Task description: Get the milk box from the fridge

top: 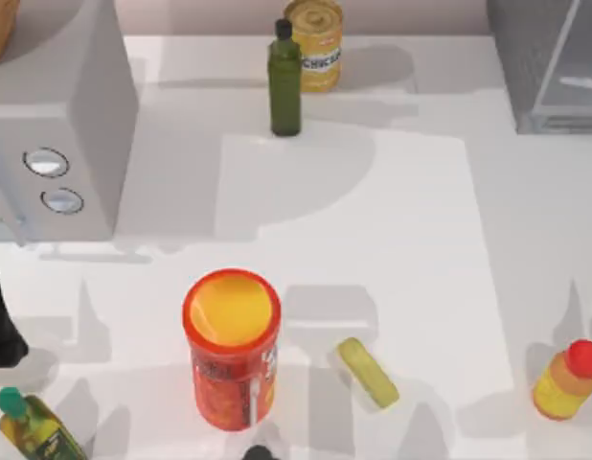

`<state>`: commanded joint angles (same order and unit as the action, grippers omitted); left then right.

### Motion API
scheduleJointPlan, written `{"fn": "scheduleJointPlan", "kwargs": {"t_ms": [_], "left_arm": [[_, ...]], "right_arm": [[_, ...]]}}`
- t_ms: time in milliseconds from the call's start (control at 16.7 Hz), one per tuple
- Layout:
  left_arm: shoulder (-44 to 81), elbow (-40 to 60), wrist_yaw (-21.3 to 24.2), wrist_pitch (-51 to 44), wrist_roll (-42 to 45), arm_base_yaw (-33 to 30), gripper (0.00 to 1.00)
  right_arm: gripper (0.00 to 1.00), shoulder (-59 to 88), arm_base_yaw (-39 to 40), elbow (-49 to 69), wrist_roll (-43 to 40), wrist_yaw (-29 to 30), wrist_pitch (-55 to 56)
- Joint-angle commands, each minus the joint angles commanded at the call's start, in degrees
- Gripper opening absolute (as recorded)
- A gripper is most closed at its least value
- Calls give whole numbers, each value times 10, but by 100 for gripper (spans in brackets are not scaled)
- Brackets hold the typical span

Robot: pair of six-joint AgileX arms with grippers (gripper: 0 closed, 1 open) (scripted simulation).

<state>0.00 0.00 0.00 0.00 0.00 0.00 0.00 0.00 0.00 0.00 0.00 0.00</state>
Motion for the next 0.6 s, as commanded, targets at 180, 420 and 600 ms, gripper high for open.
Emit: {"fn": "scheduleJointPlan", "kwargs": {"t_ms": [180,420,600], "left_arm": [[0,0,0,0,0,0,100],[0,0,0,0,0,0,100],[0,0,0,0,0,0,100]], "right_arm": [[100,6,-2,1,0,-2,6],[100,90,-33,14,4,-32,89],[100,217,-74,30,7,-69,211]]}}
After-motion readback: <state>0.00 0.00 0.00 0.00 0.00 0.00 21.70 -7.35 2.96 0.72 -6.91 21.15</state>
